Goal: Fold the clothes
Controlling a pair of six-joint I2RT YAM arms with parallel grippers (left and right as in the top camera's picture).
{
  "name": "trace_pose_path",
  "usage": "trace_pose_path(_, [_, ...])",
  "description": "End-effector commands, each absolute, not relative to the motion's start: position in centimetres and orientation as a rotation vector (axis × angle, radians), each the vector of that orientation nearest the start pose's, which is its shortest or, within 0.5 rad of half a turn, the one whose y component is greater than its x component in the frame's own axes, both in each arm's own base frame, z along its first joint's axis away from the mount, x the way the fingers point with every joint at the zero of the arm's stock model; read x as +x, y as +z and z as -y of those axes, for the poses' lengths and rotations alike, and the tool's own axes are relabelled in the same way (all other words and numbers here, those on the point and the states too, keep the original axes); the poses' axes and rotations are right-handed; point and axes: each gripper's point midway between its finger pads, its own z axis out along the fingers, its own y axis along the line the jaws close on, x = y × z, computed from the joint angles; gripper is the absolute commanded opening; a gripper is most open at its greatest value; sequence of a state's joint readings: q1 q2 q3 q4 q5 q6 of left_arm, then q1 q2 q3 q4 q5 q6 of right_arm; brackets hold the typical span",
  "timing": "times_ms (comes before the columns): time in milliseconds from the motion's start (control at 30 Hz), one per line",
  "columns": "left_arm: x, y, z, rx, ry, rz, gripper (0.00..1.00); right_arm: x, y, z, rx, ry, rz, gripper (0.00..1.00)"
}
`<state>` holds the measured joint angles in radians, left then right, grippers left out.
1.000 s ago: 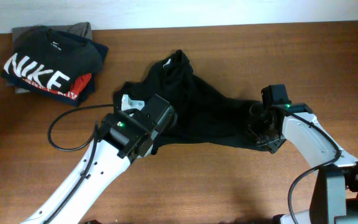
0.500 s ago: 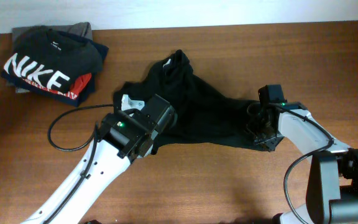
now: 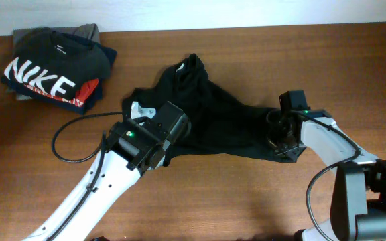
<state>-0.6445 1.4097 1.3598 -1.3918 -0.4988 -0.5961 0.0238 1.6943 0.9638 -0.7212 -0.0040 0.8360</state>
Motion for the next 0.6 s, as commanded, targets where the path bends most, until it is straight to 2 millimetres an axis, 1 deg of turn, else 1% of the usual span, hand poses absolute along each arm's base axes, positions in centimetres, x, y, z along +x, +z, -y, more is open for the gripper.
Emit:
trace_pose_path(0, [25.5,20.8,8.1,-0.024,0.466,-2.673,0.01,33.1,3.0,1.1,1.212,0.092,-2.700,0.04])
trace_pose_path(67, [25.5,20.8,8.1,-0.024,0.466,-2.673,0.01,34.7,4.5,2.6,1.213,0.108,-2.644,0.04])
trace_pose_path(100, [25.5,20.8,8.1,-0.024,0.466,-2.673,0.01,35.3,5.0,3.1,1.223,0.114,-2.621,0.04])
trace_pose_path(133, [25.5,20.8,8.1,-0.024,0.465,-2.673,0.01,36.4,6.3,4.5,1.250,0.128,-2.564,0.04])
trace_pose_path(233, [25.5,20.8,8.1,-0.024,0.466,-2.673,0.01,38.7,9.3,7.9,1.306,0.148,-2.430,0.04])
trace_pose_path(367, [25.5,20.8,8.1,-0.023,0.467,-2.674,0.01,40.9,13.8,13.0,1.306,0.142,-2.272,0.04])
trace_pose_path(400, [25.5,20.8,8.1,-0.023,0.468,-2.675,0.01,41.3,14.9,14.3,1.297,0.134,-2.237,0.10])
trace_pose_path(433, [25.5,20.7,8.1,-0.023,0.468,-2.675,0.01,41.5,15.8,15.2,1.289,0.129,-2.214,0.21])
trace_pose_path(467, [25.5,20.7,8.1,-0.023,0.468,-2.675,0.01,41.7,16.6,16.1,1.278,0.126,-2.197,0.39])
trace_pose_path(533, [25.5,20.8,8.1,-0.024,0.466,-2.673,0.01,42.2,18.0,16.6,1.203,0.160,-2.204,0.94])
trace_pose_path(567, [25.6,20.8,8.2,-0.025,0.463,-2.671,0.01,42.3,18.3,16.4,1.167,0.184,-2.221,0.99])
